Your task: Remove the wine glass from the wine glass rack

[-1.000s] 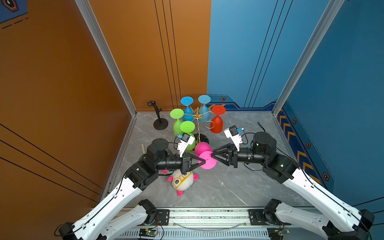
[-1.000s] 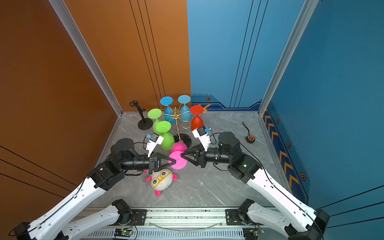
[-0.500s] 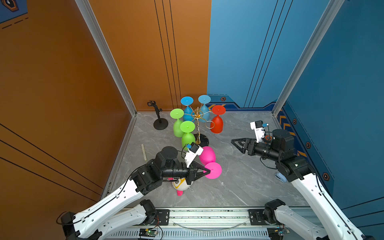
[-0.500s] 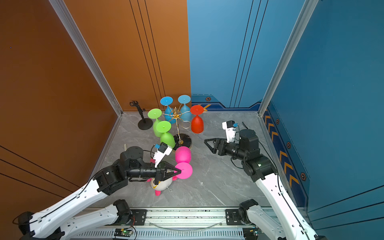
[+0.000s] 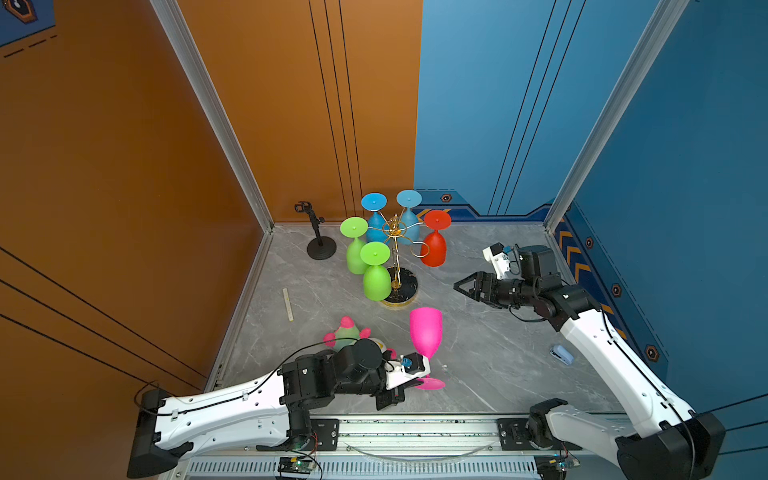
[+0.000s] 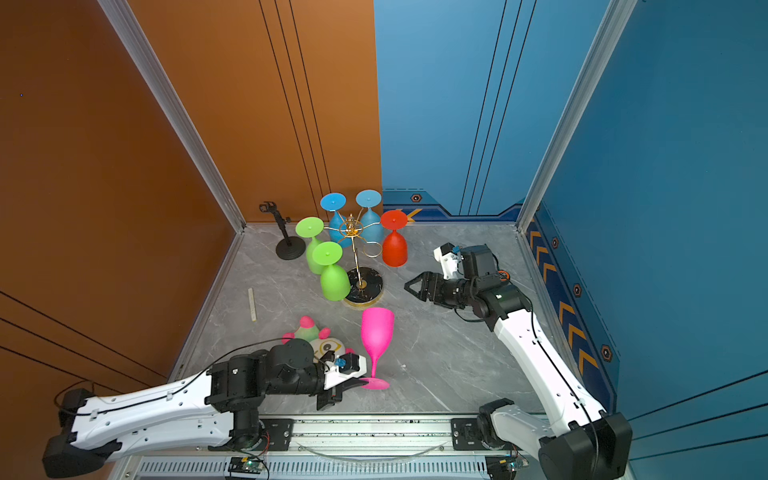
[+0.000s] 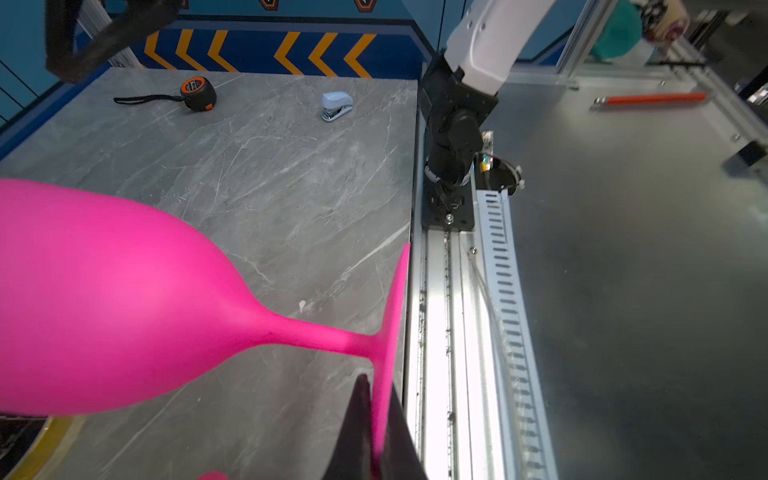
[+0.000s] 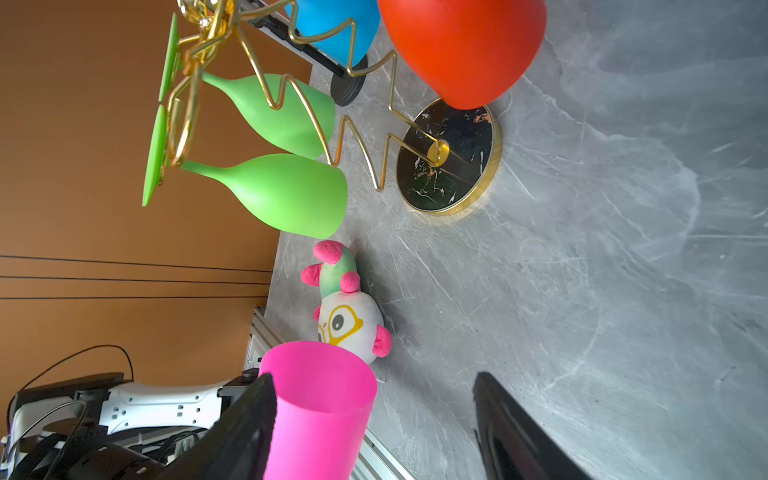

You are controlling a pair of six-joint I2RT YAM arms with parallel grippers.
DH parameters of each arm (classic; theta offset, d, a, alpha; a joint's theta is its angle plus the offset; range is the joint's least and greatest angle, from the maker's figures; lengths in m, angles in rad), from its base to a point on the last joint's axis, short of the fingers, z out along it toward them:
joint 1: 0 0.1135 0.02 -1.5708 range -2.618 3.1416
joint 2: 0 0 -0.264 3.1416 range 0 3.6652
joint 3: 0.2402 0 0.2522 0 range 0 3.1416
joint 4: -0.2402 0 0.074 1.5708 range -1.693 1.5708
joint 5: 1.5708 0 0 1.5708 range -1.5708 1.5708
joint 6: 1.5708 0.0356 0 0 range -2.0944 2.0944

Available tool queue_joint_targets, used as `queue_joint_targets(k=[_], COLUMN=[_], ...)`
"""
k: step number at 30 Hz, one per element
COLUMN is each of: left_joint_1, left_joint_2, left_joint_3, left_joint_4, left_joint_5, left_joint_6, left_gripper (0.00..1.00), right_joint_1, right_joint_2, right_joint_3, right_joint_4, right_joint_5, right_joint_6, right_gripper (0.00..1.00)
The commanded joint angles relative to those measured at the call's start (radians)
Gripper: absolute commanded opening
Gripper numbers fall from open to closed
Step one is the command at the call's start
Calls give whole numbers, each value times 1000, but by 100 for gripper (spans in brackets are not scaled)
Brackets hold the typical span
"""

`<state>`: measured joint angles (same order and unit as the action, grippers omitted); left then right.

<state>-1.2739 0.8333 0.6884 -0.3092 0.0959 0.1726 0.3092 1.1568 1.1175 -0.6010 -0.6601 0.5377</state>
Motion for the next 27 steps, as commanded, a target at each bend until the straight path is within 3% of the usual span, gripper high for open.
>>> queue_joint_targets(k=[1,8,27], left_joint_1=[-53,-132,-173], left_joint_2=[-18,8,17], left_joint_3=[-12,-25,-127], left_joint_4=[-2,-2,76], left_joint_5=[-206,-415,-657], left_joint_6=[198,393,723], left_gripper=[0,0,0], right_joint_1=[35,94,152], right_joint_2=[34,123,182], right_joint_3=[76,180,226], right_joint_4=[-104,-207,-302], right_joint_5=[-9,2,-97], right_joint_6=[-73,-130,-182], right_gripper=[74,64,43])
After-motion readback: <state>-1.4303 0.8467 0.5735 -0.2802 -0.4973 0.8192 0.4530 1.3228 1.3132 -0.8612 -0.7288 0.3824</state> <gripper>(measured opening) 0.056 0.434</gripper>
